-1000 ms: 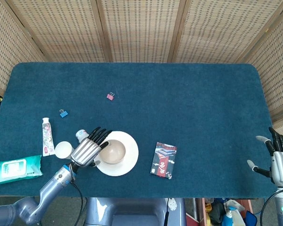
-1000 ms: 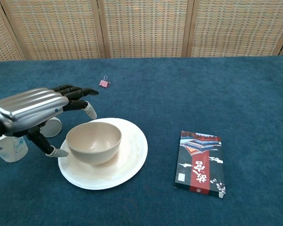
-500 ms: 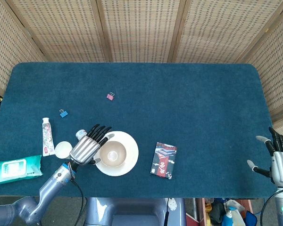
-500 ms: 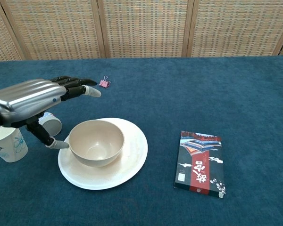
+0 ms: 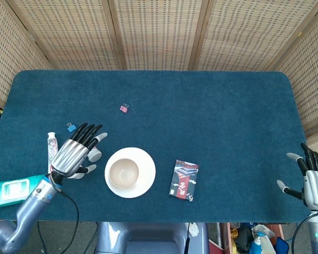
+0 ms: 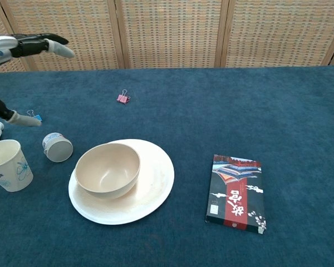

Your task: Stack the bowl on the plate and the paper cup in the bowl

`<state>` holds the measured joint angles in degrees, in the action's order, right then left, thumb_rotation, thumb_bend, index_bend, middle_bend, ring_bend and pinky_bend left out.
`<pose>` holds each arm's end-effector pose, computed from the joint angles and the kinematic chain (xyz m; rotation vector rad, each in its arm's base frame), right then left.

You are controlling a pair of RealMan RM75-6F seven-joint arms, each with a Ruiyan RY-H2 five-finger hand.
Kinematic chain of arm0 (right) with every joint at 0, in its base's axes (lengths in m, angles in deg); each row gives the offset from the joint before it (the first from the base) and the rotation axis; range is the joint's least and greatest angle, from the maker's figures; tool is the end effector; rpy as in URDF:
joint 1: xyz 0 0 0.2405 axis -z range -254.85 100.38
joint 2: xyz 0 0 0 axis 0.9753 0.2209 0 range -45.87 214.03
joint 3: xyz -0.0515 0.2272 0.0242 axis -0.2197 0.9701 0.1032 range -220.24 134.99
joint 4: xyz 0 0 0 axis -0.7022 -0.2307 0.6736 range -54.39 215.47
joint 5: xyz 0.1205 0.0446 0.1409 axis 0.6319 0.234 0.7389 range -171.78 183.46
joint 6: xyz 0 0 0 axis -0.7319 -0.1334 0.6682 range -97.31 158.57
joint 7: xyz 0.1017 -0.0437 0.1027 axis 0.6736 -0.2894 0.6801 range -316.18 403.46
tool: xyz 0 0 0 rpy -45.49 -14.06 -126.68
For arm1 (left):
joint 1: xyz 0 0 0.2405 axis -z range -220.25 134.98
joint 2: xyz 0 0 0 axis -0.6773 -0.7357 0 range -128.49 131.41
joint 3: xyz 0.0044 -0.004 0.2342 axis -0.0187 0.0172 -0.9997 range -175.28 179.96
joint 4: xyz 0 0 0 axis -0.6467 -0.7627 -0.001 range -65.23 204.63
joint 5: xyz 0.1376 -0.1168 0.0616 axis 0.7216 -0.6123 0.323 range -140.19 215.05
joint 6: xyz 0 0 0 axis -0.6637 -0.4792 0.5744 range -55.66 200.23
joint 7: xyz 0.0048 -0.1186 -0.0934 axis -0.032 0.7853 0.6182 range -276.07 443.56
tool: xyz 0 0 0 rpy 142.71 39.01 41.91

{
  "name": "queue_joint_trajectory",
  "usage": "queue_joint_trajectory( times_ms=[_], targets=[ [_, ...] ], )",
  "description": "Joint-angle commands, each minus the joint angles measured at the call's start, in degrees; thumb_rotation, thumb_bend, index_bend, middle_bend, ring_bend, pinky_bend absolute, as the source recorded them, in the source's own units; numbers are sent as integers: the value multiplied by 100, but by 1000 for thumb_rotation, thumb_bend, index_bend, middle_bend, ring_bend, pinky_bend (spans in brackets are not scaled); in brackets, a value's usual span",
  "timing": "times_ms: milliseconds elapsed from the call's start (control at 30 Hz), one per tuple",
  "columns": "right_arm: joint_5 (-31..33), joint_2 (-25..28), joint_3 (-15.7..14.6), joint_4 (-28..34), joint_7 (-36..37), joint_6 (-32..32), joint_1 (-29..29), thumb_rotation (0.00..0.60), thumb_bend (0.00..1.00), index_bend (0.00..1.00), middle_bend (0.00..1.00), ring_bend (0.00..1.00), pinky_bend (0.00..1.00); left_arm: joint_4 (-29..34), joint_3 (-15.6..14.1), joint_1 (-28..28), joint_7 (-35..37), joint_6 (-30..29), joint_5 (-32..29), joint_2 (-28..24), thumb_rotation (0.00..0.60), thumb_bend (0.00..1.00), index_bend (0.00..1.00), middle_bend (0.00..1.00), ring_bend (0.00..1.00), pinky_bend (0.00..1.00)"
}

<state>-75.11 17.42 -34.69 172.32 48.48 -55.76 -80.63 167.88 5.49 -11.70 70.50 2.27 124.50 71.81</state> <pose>-0.2908 -0.1927 0.1765 1.1885 -0.9600 1.0098 -0.1547 0.2732 0.0909 -1.8782 -0.6812 -1.0646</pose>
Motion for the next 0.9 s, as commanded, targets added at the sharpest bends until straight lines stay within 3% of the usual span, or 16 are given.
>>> queue_joint_trajectory(
  times_ms=[33,300,433,900],
  targets=[
    [-17,-10,-10,6,-28,-2,-3,600,148,223,0,0,0,172,-184,-224,205,-202,251,-405,591,0,139,0,0,0],
    [-69,-57,-40,27,-132,-2,-18,600,148,223,0,0,0,67,-718,-823,560,-823,882,-855,592,42,214,0,0,0],
    [-99,-73,-63,36,-186,4,-25,600,148,223,0,0,0,-96,-913,-1066,687,-1033,1062,-939,593,113,283,0,0,0],
    [-168,-105,-120,63,-289,19,-35,600,148,223,0,0,0,-853,-1076,-1668,1053,-1424,1024,-1006,592,220,363,0,0,0]
  ],
)
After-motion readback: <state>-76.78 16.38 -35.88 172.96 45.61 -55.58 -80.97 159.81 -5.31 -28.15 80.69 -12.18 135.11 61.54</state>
